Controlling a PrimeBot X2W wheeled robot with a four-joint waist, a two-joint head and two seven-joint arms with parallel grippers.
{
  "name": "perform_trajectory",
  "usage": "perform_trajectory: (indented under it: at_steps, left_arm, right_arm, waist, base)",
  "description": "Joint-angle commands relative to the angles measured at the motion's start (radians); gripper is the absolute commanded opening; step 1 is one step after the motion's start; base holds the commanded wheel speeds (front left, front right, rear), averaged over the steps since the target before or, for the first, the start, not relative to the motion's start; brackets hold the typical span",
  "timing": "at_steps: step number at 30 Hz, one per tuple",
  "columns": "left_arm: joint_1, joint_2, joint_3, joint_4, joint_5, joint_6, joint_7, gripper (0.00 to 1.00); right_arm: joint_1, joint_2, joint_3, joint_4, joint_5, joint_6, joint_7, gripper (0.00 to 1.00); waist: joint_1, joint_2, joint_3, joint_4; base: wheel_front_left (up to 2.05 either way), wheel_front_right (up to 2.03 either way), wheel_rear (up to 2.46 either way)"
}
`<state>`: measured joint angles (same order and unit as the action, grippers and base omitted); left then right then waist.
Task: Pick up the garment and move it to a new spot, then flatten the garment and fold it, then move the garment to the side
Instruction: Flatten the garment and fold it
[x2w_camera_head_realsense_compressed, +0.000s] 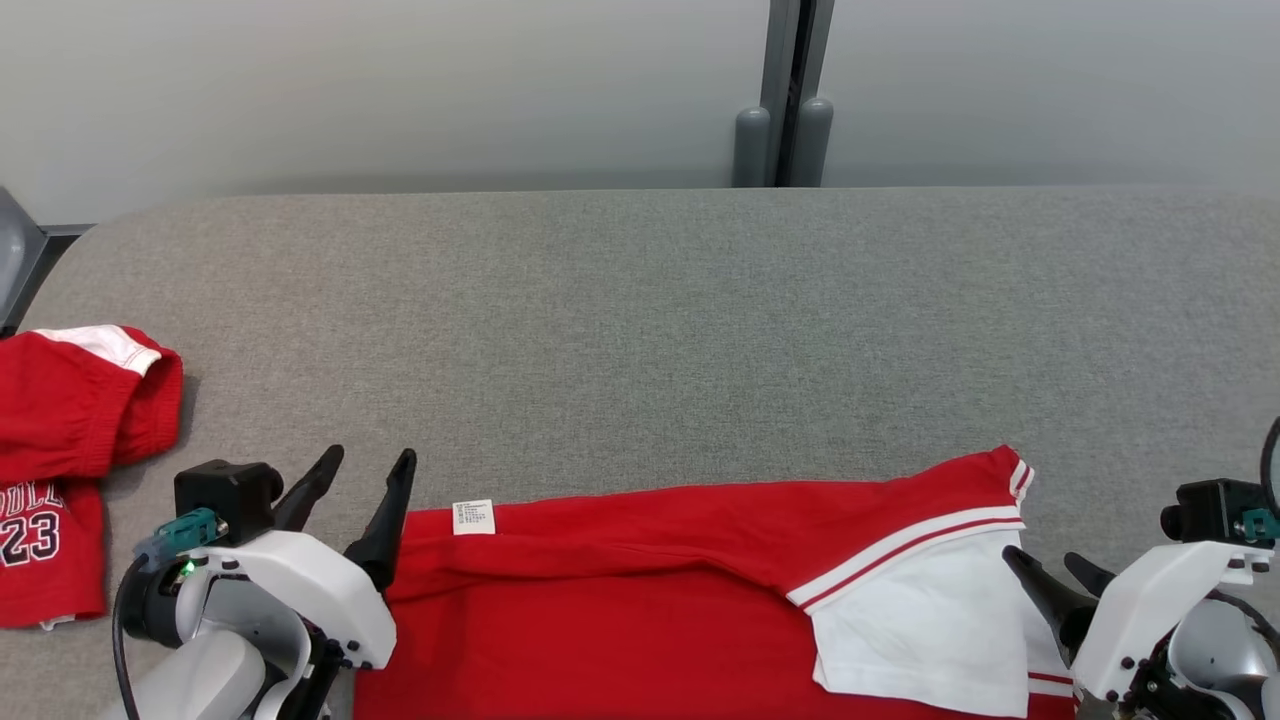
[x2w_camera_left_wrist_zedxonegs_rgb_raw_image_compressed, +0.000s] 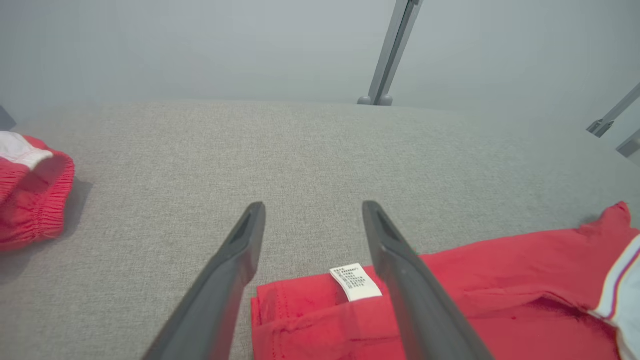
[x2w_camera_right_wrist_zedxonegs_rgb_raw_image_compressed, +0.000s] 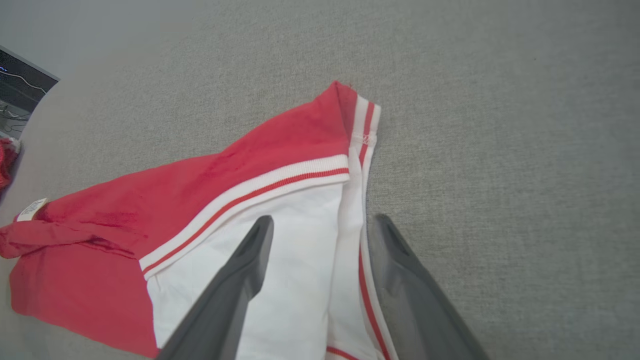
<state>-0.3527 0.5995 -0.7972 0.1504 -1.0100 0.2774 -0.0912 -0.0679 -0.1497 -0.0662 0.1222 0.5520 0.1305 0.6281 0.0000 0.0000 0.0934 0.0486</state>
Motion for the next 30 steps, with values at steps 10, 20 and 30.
perform_trajectory:
  at_steps: [10,20,30]
  left_arm:
    - [0.031,-0.075,0.123,0.045,0.101,0.016,-0.173,1.00]
    - [0.122,-0.201,0.324,0.055,0.267,-0.079,-0.174,1.00]
    - [0.130,-0.275,0.401,0.118,0.345,-0.159,-0.174,1.00]
  right_arm:
    - [-0.034,0.042,-0.027,0.107,-0.081,0.001,-0.065,1.00]
    - [-0.070,0.066,-0.063,0.208,-0.091,0.001,-0.079,1.00]
    - [-0.102,0.097,-0.032,0.317,-0.061,0.001,0.014,1.00]
  waist:
    - [0.0000,0.0000,0.003,0.026]
    - [0.0000,0.0000,0.020,0.036]
    - [0.0000,0.0000,0.021,0.046]
  base:
    - [0.00,0.00,0.00]
    - [0.00,0.00,0.00]
    - [0.00,0.00,0.00]
